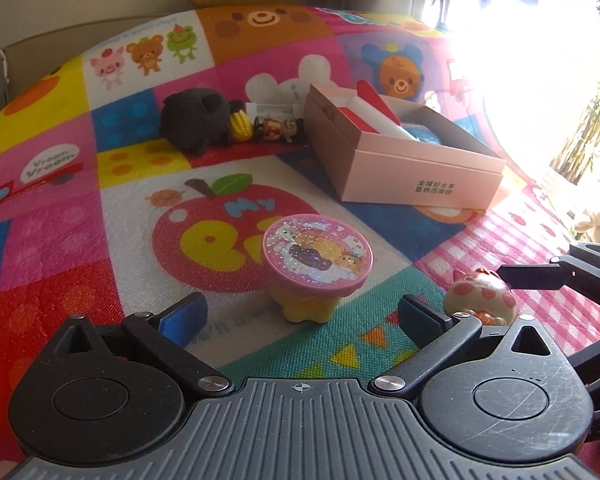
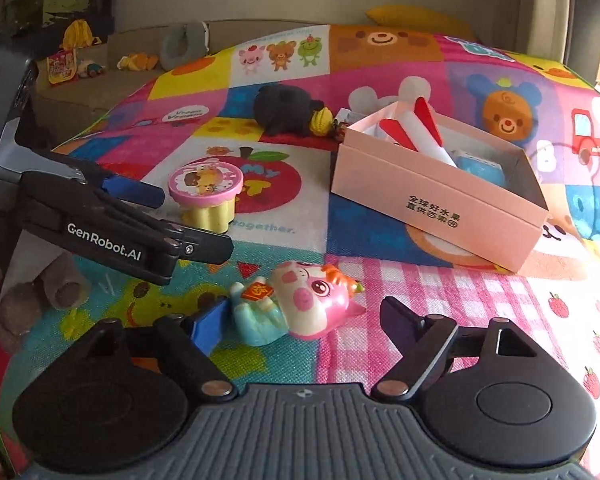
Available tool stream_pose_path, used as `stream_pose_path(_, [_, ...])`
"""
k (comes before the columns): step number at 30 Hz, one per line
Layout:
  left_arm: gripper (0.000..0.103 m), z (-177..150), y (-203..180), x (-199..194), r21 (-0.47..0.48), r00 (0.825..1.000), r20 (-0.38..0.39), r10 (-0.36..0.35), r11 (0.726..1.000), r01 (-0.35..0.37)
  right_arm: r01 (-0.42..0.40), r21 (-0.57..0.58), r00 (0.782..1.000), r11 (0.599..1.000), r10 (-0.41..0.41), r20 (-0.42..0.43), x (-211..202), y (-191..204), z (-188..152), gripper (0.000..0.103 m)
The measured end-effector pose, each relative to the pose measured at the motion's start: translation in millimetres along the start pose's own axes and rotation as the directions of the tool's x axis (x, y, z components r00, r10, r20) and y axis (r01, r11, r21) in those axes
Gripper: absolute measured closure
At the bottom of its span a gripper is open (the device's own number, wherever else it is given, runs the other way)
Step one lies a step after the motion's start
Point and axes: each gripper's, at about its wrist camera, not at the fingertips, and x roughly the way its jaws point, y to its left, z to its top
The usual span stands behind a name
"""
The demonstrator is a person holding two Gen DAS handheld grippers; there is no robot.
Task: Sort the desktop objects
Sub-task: 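Grasp the pink pig figurine with the right gripper while left holds the yellow toy, then lower the yellow toy into the pink box with the left gripper while right drops the pig in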
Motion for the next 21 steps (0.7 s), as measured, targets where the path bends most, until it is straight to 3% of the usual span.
stream_pose_path(5, [0.0,-0.1,4.6,-1.4,-0.023,1.0,0.008,-0.009,1.0,0.01,-0.007,0.006,1.0,1.0,0.007,0.0,11.0,-2.7,5.1,0.021])
stream_pose_path(8, [0.0,-0.2,4.8,-1.5,-0.025,1.0,0.008,-0.011,1.0,0.011,-0.023,0.027,1.0,0.999,0.024,-0.008,12.1,-6.6,4.5,0.029])
stream_pose_path(14, [0.0,-0.4,3.2,-3.9,-0.022,1.0,0.02,-0.006,1.0,0.006,0.033,0.074,0.999,0.997,-0.033,-0.003,-1.5,-10.1,-6.4,0.029])
stream_pose_path(21, [0.0,3.3,-28.7,-4.6,0.181,0.991,0.101,0.083,0.978,-0.1,0.133,0.166,0.991,0.977,-0.133,-0.016,-13.6,-21.5,-19.9,0.029])
